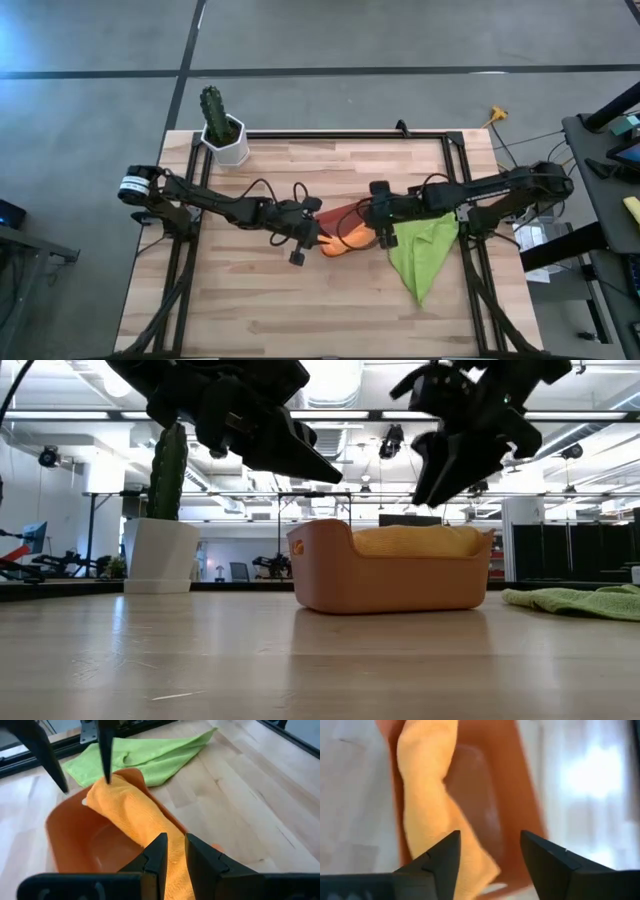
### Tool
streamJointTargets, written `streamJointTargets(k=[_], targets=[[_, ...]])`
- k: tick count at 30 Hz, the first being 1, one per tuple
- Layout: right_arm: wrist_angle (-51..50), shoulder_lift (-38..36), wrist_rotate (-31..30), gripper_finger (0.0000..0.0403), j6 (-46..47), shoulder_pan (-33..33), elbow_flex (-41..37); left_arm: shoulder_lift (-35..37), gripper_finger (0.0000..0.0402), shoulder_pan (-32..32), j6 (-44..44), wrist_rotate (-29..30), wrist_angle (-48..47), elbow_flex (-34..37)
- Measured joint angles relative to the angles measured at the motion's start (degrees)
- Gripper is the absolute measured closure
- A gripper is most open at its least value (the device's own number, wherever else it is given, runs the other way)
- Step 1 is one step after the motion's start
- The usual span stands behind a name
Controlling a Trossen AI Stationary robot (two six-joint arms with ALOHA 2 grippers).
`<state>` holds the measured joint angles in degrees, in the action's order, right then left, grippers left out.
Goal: Roll microfiber towels into tight, uniform cylinder then place into a basket
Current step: Put the orange microfiber cloth into the orange bin
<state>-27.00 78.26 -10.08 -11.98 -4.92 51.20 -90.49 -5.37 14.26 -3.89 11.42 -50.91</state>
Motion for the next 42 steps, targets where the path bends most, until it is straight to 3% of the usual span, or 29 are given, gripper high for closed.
streamJointTargets(k=[5, 8, 10, 25, 32, 42], targets=[[0.4, -0.4, -1.5, 0.0284, -7.5, 1.1, 0.0, 0.0, 0.035, 0.1, 1.6, 1.7, 0.3, 0.0], [-1.0, 1.6, 1.0, 0.0357, -11.7, 2.7, 0.0, 0.0, 0.035, 0.1, 1.6, 2.5, 0.9, 0.0], [-1.4, 3.1, 2.9, 0.0383, -13.8, 3.9, 0.1, 0.0, 0.035, 0.1, 1.6, 2.5, 1.1, 0.0], [-19.8, 17.6, 18.6, 0.0395, -14.4, 8.6, 16.8, 0.0, 0.035, 0.1, 1.6, 2.4, 1.0, 0.6], [-23.0, 23.7, 19.3, 0.0395, -15.0, 8.8, 18.1, 0.1, 0.035, 0.1, 1.5, 2.4, 0.3, 0.7], [-23.3, 25.0, 24.3, 0.0394, -15.2, 9.6, 17.3, 0.3, 0.035, 0.1, 1.0, 2.5, 0.7, 0.7]])
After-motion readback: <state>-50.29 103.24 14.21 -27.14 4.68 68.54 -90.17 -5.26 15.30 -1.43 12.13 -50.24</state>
